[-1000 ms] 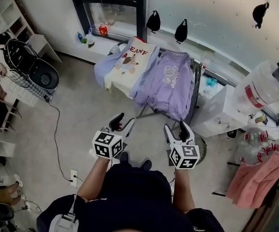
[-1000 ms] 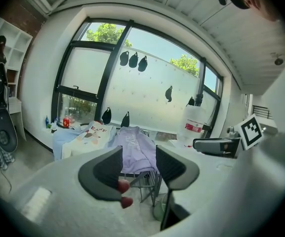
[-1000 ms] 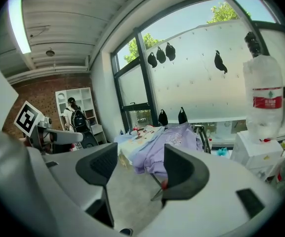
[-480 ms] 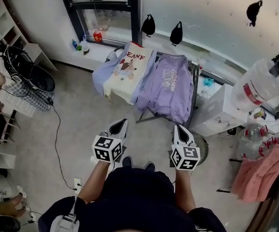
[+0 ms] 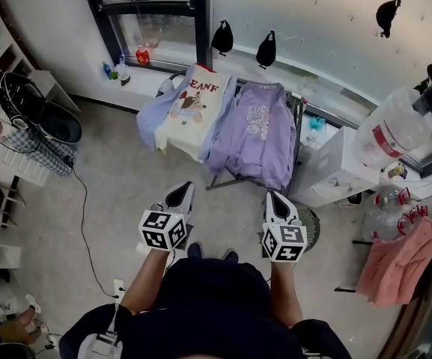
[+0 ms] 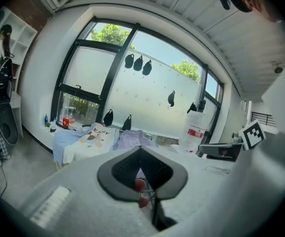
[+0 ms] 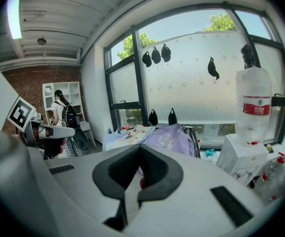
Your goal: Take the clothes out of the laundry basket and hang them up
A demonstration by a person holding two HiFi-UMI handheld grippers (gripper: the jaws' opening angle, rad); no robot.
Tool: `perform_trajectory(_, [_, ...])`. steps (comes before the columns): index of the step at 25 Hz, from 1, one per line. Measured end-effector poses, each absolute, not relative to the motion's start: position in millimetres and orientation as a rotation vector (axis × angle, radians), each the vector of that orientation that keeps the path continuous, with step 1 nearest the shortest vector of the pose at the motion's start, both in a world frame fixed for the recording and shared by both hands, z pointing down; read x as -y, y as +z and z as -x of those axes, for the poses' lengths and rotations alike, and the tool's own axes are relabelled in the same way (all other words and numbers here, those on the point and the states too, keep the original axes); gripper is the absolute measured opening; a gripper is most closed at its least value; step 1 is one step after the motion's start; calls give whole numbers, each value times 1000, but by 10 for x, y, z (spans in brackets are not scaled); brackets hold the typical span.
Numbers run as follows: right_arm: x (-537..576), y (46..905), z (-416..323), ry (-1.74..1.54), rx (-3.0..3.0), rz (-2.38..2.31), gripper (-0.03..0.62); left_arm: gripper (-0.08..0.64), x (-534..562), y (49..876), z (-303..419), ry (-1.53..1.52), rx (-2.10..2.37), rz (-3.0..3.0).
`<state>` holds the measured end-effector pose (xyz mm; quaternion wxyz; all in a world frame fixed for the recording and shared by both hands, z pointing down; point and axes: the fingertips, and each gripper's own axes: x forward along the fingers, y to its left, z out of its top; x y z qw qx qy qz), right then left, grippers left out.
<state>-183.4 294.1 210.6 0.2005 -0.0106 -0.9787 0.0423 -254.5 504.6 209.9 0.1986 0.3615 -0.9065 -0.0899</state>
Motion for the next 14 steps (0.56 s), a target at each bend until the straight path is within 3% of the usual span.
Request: perform_trajectory(14, [-3066, 2070, 1991, 121, 2742, 45, -2, 23, -5171, 2184, 2753, -230, 2534, -978])
